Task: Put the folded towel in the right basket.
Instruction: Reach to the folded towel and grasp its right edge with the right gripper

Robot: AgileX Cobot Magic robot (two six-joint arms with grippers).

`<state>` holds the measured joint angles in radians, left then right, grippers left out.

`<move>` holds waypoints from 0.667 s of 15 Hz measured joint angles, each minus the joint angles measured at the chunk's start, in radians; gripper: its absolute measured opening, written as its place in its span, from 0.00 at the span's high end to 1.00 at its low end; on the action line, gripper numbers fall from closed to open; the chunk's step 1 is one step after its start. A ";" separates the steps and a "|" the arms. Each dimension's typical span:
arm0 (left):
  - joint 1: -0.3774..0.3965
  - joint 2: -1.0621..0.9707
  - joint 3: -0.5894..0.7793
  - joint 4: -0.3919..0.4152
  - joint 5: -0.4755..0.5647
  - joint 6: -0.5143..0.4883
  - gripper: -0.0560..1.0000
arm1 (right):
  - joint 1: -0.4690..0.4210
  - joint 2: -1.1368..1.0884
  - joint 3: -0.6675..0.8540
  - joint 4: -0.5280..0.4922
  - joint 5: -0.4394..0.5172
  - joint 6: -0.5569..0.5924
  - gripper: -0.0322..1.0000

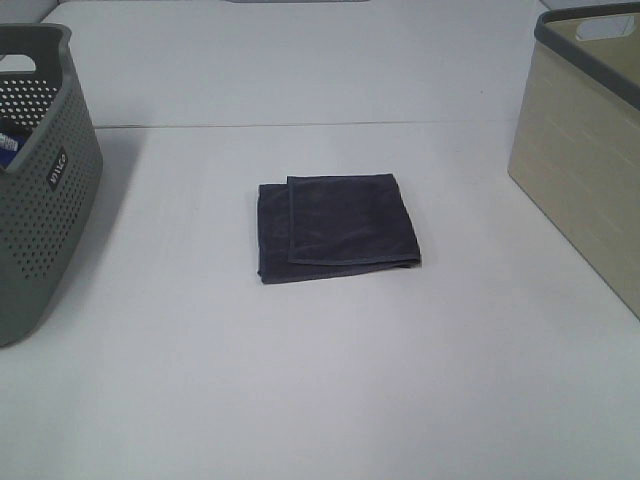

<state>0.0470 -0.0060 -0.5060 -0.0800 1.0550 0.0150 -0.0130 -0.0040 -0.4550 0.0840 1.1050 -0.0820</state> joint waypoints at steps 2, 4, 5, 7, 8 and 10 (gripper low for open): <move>0.000 0.000 0.000 0.000 0.000 0.000 0.01 | 0.000 0.000 0.000 0.000 0.000 0.000 0.06; 0.000 0.000 0.000 0.000 0.000 0.000 0.01 | 0.000 0.000 0.000 0.000 0.000 0.000 0.06; 0.000 0.000 0.000 0.000 0.000 0.000 0.01 | 0.000 0.000 0.000 0.000 0.000 0.000 0.06; 0.000 0.000 0.000 0.000 0.000 0.000 0.01 | 0.000 0.000 0.000 0.000 0.000 0.000 0.06; 0.000 0.000 0.000 0.000 0.000 0.000 0.01 | 0.000 0.000 0.000 0.000 0.000 0.000 0.06; 0.000 0.000 0.000 0.000 0.000 0.000 0.01 | 0.000 0.000 0.000 0.000 0.000 0.000 0.06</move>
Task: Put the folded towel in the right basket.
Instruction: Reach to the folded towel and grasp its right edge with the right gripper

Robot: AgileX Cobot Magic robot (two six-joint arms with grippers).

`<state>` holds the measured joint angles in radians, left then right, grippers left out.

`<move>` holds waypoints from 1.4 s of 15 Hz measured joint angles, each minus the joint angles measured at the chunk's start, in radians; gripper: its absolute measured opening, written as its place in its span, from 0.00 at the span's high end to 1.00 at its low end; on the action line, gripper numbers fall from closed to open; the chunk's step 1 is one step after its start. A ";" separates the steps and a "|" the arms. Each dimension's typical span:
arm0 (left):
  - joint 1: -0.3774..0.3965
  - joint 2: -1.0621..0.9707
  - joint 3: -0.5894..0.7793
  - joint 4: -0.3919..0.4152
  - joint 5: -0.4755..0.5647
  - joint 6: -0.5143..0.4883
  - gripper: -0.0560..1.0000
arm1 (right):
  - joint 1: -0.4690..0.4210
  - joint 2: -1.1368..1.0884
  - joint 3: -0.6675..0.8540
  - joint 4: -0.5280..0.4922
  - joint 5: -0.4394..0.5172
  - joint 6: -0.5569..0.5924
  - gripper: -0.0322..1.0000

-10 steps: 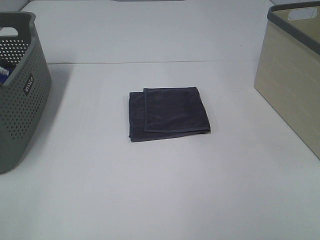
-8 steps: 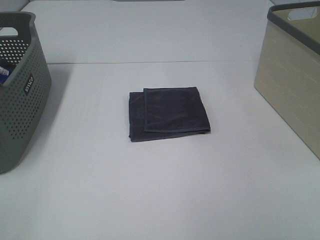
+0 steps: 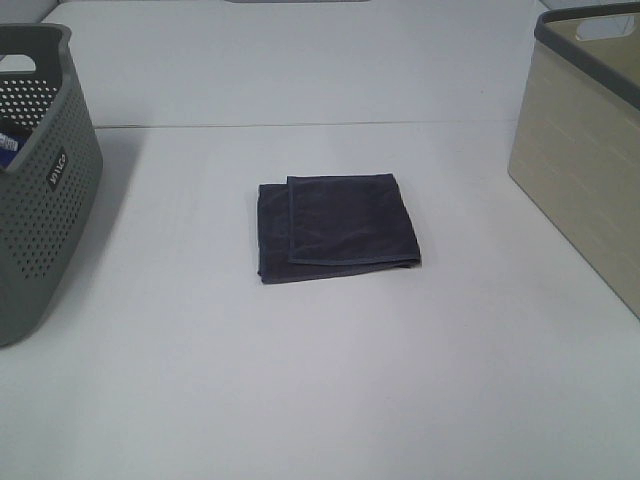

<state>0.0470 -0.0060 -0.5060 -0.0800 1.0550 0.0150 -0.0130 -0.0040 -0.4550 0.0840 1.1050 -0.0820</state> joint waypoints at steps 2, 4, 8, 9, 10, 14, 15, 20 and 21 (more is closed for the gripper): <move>0.000 0.000 0.000 0.000 0.000 0.000 0.01 | 0.000 0.000 0.000 0.000 0.000 0.000 0.06; 0.000 0.000 0.000 0.000 0.000 0.000 0.01 | 0.000 0.000 0.000 0.000 0.000 0.000 0.06; 0.000 0.000 0.000 0.000 0.000 0.000 0.01 | 0.000 0.000 0.000 0.005 0.000 0.000 0.06; 0.000 0.000 0.000 0.000 0.000 0.000 0.01 | 0.000 0.000 0.000 0.006 0.000 0.000 0.06; 0.000 0.000 0.000 0.000 0.000 0.000 0.01 | 0.000 0.000 0.000 0.006 0.000 0.000 0.06; 0.000 0.000 0.000 0.000 0.000 0.000 0.01 | 0.000 0.000 0.000 0.007 0.000 0.000 0.06; 0.000 0.000 0.000 0.000 0.000 0.000 0.01 | 0.000 0.000 0.000 0.007 0.000 0.000 0.06; 0.000 0.000 0.000 0.000 0.000 0.000 0.01 | 0.000 0.000 0.000 0.007 0.000 0.000 0.06; 0.000 0.000 0.000 0.000 0.000 0.000 0.01 | 0.000 0.000 0.000 0.007 0.000 0.000 0.06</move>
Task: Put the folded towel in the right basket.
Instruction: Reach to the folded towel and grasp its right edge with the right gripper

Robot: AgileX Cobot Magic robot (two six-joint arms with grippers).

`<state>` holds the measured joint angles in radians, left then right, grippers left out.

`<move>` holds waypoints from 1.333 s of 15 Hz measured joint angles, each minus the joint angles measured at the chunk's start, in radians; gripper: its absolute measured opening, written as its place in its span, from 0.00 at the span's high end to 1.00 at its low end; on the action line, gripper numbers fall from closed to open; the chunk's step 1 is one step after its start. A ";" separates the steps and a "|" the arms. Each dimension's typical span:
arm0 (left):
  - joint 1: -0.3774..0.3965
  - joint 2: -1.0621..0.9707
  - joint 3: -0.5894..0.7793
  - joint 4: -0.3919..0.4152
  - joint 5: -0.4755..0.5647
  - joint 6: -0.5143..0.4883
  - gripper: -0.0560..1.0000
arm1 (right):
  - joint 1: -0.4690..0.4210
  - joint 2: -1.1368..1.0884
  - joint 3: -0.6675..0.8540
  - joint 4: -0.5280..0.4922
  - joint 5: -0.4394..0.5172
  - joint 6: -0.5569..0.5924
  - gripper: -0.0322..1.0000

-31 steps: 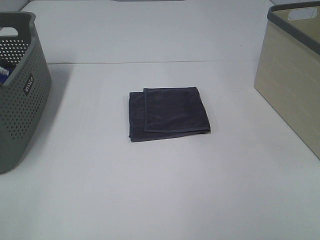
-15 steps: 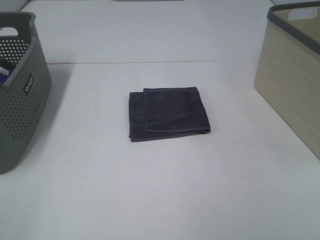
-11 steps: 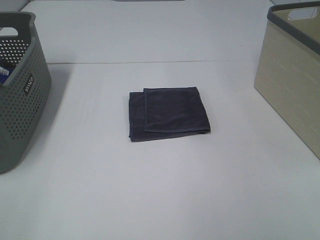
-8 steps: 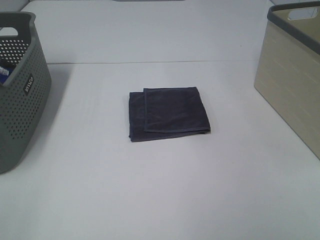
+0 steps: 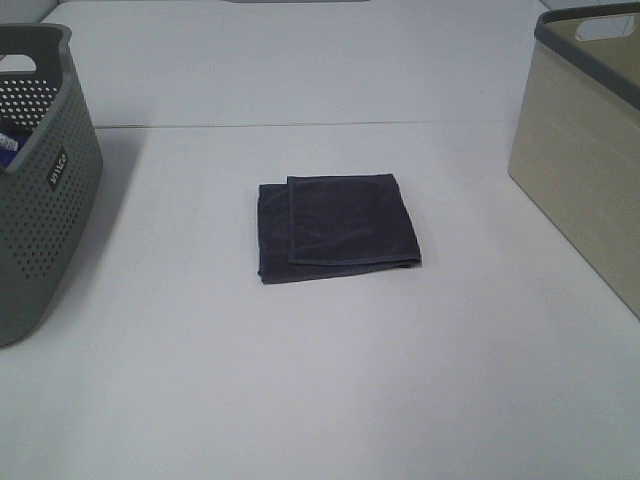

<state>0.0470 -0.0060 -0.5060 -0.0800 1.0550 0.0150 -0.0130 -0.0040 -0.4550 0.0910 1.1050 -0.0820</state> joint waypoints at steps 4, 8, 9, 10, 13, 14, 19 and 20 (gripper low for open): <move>0.000 0.000 0.000 0.000 0.000 0.000 0.01 | 0.000 0.000 0.000 0.000 0.000 0.000 0.06; 0.000 0.000 0.000 0.000 0.000 0.000 0.01 | 0.000 0.000 0.000 0.000 0.000 0.000 0.06; 0.000 0.000 0.000 0.000 0.000 0.000 0.01 | 0.000 0.000 0.000 0.000 0.000 0.000 0.06; 0.000 0.000 0.000 0.000 0.000 0.000 0.01 | 0.000 0.000 0.000 0.000 0.000 0.000 0.06; 0.000 0.000 0.000 0.000 0.000 0.000 0.01 | 0.000 0.000 0.000 0.000 0.000 0.000 0.06; 0.000 0.000 0.000 0.000 0.000 0.000 0.01 | 0.000 0.000 0.000 0.000 0.000 0.000 0.06; 0.000 0.000 0.000 0.000 0.000 0.000 0.01 | 0.000 0.000 0.000 0.000 0.000 0.000 0.06; 0.000 0.000 0.000 0.000 0.000 0.000 0.01 | 0.000 0.000 0.000 0.000 0.000 0.000 0.06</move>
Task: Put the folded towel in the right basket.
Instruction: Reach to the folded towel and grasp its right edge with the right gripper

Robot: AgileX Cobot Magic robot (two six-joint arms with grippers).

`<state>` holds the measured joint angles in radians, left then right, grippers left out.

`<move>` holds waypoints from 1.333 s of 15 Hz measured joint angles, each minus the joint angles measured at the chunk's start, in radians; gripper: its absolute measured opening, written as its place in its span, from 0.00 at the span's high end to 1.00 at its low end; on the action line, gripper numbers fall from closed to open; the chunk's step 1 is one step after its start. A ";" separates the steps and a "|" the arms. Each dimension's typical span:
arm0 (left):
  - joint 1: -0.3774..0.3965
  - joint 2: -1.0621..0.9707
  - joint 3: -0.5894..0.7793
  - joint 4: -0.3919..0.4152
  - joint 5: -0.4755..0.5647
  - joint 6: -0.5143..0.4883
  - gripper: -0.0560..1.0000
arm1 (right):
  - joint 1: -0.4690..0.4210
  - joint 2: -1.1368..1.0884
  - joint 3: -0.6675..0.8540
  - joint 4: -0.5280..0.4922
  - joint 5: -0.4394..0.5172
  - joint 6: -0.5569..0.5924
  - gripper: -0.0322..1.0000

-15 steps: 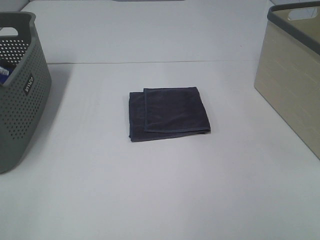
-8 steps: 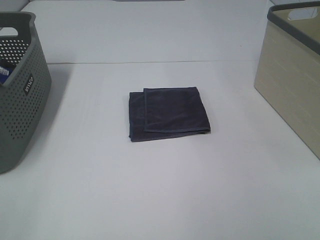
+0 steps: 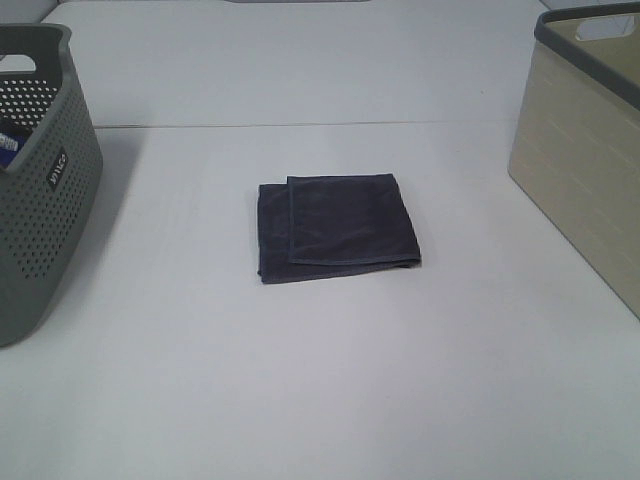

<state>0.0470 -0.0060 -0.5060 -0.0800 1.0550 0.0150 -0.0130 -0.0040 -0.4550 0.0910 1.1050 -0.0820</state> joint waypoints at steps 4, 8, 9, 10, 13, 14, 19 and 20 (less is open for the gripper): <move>0.000 0.000 0.000 0.000 0.000 0.000 0.01 | 0.000 0.102 -0.074 -0.033 0.032 0.018 0.06; 0.000 0.000 0.000 0.000 0.000 0.000 0.01 | 0.000 0.795 -0.600 -0.042 0.117 0.082 0.06; 0.000 0.000 0.000 0.000 0.000 0.000 0.01 | 0.000 0.920 -0.712 -0.029 0.116 0.092 0.06; 0.000 0.000 0.000 0.000 0.000 0.000 0.01 | 0.000 1.019 -0.811 -0.011 0.114 0.102 0.06; 0.000 0.000 0.000 0.000 0.000 0.000 0.01 | 0.000 1.254 -1.022 0.113 0.114 0.097 0.06; 0.000 0.000 0.000 0.000 0.000 0.000 0.01 | 0.000 1.325 -1.049 0.207 0.113 0.097 0.07; 0.000 0.000 0.000 0.000 0.000 0.000 0.01 | 0.253 1.712 -1.064 0.316 0.051 0.097 0.08; 0.000 0.000 0.000 0.000 0.000 0.000 0.01 | 0.285 1.776 -1.065 0.316 0.005 0.093 0.08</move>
<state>0.0470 -0.0060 -0.5060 -0.0800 1.0550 0.0150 0.2720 1.7720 -1.5200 0.4070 1.1100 0.0110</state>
